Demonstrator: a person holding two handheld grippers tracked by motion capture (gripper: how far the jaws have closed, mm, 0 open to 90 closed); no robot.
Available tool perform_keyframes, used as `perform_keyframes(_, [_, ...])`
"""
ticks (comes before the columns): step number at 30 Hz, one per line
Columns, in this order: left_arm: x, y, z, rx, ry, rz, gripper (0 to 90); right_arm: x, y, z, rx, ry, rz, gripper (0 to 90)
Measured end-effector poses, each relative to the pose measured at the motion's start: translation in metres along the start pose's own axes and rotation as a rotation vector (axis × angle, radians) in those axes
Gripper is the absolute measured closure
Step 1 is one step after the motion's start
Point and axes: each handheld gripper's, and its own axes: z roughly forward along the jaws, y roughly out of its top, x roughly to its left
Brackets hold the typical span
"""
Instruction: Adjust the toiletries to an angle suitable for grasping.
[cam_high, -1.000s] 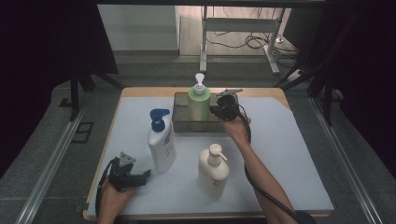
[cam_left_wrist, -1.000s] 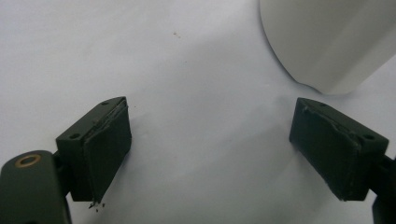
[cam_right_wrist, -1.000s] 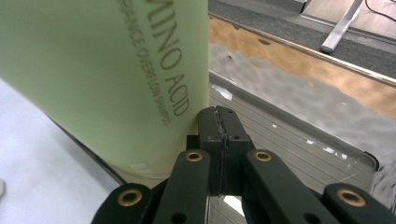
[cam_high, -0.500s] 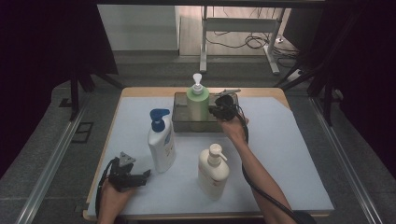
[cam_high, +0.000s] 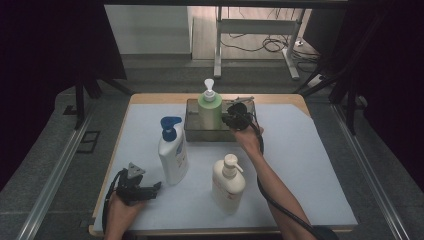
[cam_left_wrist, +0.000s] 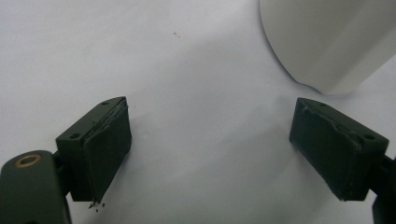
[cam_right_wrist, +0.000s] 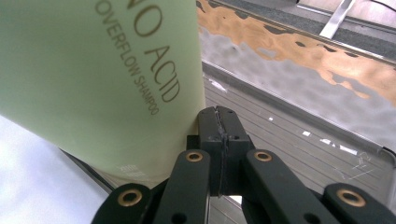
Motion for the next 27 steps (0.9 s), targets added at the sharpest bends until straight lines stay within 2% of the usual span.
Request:
perform_keyframes(8, [0.000, 0.000, 0.000, 0.000, 0.000, 0.000, 12.9, 0.006, 0.000, 0.003, 0.004, -0.009, 0.002, 89.6])
perform_keyframes(27, [0.000, 0.000, 0.000, 0.000, -0.001, 0.000, 12.9, 0.029, 0.005, 0.015, 0.020, 0.031, -0.029, 89.5])
